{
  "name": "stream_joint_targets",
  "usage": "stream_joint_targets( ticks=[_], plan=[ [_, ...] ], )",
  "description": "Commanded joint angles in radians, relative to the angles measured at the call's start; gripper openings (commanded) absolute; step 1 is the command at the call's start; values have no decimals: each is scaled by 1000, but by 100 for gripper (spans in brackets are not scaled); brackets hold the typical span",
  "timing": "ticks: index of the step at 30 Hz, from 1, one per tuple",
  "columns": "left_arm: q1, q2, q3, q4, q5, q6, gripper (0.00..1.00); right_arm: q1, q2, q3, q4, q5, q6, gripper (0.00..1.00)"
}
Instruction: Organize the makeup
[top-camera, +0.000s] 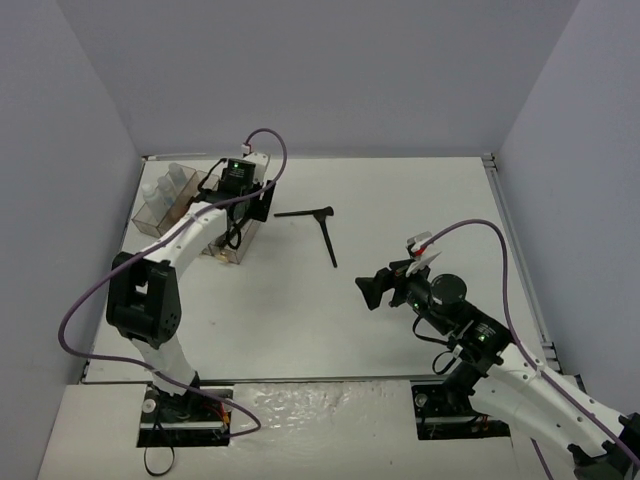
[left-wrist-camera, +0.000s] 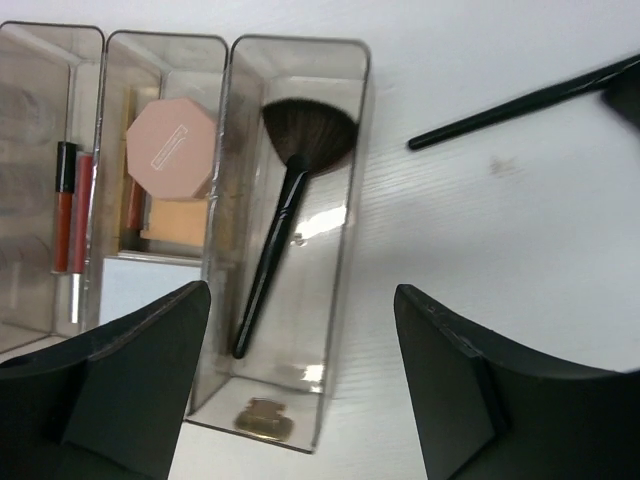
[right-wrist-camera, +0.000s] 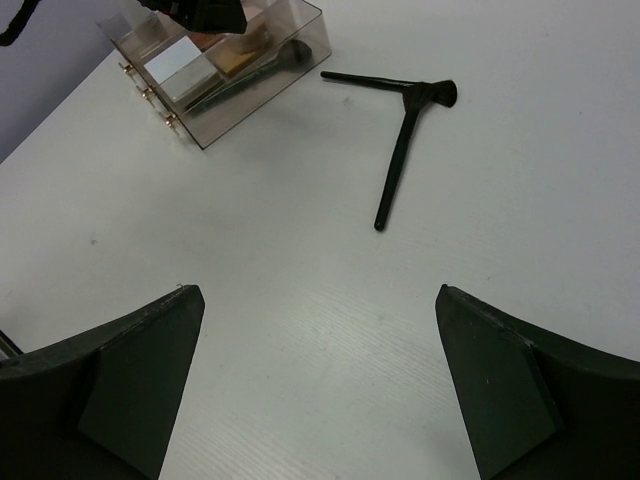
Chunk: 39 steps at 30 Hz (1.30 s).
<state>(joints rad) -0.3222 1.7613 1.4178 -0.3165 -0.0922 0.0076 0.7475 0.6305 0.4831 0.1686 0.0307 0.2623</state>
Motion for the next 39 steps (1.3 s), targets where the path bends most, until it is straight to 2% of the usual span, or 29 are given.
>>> stream_joint_targets(
  ticks=[1,4,10,16,22,26,28,30,35,37,39],
  plan=[
    [-157,-94,10,143,-38,-243,72,-3,-47,37,21,26,-7,99],
    [-268,-42,42,170,-81,-345,72,-2,-71,53,-10,29,-9,99],
    [-370,152,165,203,-164,-440,74,-2,-119,83,-93,37,-7,99],
    [-396,334,264,186,-158,-491,74,-2,-186,95,-153,4,5,99],
    [-400,367,254,162,-239,-535,74,-2,-251,82,-203,0,23,99],
    [-404,386,236,152,-213,-549,71,-2,-254,77,-204,8,27,99],
    [-411,398,226,145,-203,-551,62,-3,-249,77,-206,11,26,99],
    [-416,402,216,131,-200,-562,41,-2,-244,78,-207,11,27,99],
    [-419,381,156,105,-193,-598,7,-4,-247,72,-210,15,33,99],
    [-419,355,135,92,-189,-596,0,-3,-249,71,-209,16,34,100],
    [-422,307,93,99,-182,-580,0,-2,-249,71,-210,20,35,100]
  ],
)
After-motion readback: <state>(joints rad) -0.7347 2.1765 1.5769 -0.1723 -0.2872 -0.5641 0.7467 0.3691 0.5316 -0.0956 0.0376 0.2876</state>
